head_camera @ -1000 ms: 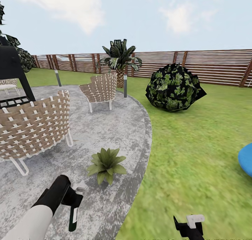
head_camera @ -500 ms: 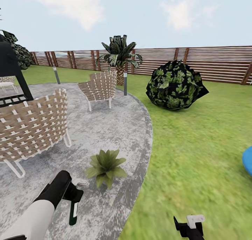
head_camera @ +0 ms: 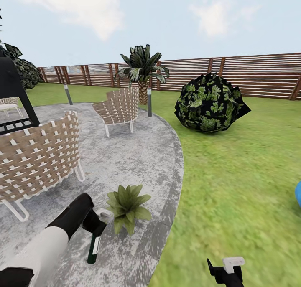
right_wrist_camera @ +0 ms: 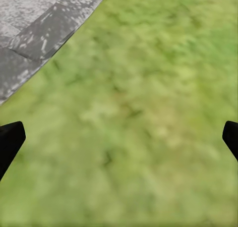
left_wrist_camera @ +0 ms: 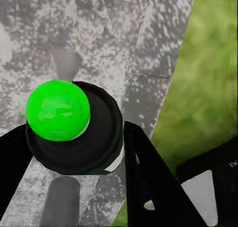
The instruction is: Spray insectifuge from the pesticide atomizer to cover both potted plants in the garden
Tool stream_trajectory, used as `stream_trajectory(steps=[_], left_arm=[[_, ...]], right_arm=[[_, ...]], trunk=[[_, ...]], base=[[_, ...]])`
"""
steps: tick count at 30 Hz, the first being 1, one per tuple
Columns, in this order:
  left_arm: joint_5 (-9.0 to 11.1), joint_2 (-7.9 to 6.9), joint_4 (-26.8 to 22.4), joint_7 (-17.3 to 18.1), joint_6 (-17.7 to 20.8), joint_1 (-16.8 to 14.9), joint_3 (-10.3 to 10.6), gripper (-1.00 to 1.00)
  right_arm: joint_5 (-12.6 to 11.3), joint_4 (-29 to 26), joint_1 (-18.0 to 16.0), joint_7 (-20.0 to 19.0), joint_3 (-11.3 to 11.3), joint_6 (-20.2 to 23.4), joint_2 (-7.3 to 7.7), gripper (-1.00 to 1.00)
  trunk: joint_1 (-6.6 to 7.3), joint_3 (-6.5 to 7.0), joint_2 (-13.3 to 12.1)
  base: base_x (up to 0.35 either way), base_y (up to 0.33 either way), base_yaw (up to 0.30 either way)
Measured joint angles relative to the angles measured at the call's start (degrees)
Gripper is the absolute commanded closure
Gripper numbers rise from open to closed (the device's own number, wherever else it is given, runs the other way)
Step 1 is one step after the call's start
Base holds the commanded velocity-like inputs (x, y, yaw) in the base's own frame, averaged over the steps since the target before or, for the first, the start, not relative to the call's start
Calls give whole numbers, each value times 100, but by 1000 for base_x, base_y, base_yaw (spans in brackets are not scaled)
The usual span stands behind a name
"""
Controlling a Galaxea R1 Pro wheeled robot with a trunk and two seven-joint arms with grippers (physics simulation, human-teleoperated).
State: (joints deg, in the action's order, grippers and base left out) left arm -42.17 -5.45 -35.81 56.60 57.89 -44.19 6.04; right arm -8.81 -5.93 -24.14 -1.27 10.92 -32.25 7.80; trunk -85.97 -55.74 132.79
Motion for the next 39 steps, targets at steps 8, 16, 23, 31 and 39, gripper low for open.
stream_trajectory(steps=[8,16,23,31,39], left_arm=[[-714,-465,5,775,-26,-234,236,100],[-2842,-441,-6,2338,-46,-138,226,100],[-2854,-436,-6,2342,-47,-136,233,100],[-2880,-449,-6,2343,-97,-138,262,100],[-3093,-452,362,2332,-147,-115,235,100]], right_arm=[[19,9,1,-15,9,0,0,-100],[26,9,9,-19,10,0,3,-100],[18,9,9,-12,17,0,-8,-100],[11,9,9,-7,15,0,-16,-100],[13,9,9,-8,17,0,-13,-100]], trunk=[[0,0,0],[3,0,0],[3,0,0],[0,-44,0],[0,-46,0]], base=[[0,0,0],[136,0,0],[327,0,0],[57,0,36],[0,0,1]])
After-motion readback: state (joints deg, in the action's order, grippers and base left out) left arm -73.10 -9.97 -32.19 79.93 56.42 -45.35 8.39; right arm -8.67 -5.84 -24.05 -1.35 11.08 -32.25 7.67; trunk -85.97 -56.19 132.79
